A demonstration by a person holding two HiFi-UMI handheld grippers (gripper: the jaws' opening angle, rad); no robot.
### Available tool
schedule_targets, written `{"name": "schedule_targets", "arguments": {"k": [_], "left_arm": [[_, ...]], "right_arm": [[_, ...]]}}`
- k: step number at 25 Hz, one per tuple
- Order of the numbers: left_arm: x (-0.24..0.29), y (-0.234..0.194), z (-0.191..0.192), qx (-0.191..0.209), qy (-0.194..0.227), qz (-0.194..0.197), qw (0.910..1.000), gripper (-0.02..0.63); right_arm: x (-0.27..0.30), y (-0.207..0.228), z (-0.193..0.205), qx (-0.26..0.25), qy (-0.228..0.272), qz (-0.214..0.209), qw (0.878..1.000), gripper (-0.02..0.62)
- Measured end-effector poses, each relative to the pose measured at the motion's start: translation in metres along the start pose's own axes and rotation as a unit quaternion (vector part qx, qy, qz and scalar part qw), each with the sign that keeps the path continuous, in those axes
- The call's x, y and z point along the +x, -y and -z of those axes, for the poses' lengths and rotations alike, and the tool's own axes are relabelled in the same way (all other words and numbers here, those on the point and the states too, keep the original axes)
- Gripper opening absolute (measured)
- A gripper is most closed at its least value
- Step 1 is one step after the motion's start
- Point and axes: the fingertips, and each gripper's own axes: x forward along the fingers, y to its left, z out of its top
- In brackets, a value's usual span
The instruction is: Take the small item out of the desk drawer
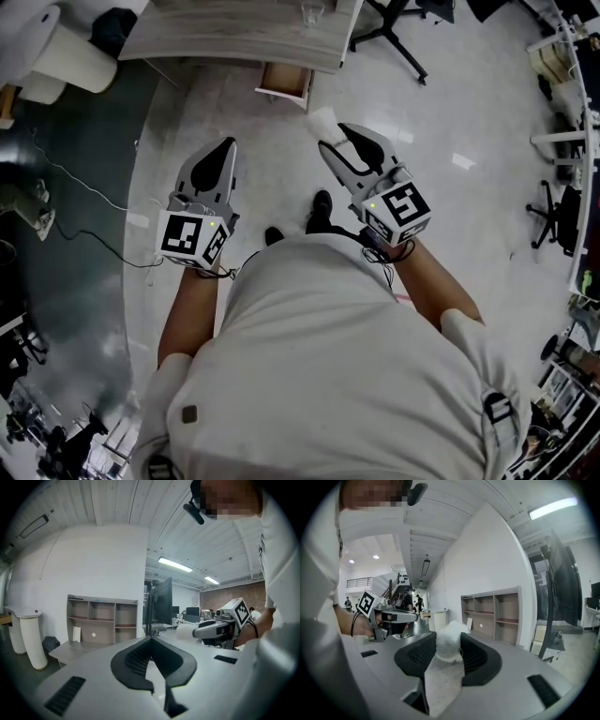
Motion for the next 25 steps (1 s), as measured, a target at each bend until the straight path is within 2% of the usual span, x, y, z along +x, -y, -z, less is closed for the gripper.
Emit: {"name": "schedule_targets", "arguments": {"k": [6, 14, 25], "left_arm": [[-0.056, -0.007, -0.002, -0.007, 0.005, 0.006, 0.9999, 0.012], [-0.116, -0.016, 0.013, -0.010, 0.011, 0.020, 0.9997, 0.012], [-0.154, -0.018, 0.017, -0.017, 0.024, 0.039, 0.9988, 0.012]], "right_arm": [[-0.007, -0.051, -0.003, -0.015, 0.015, 0.015, 1.000, 0.167], [-0.008, -0.114, 0.015, -0.019, 0.008, 0.032, 0.999, 0.169], [-0.013, -0.154, 0.011, -0.020, 0.013, 0.048, 0.999, 0.169]]}}
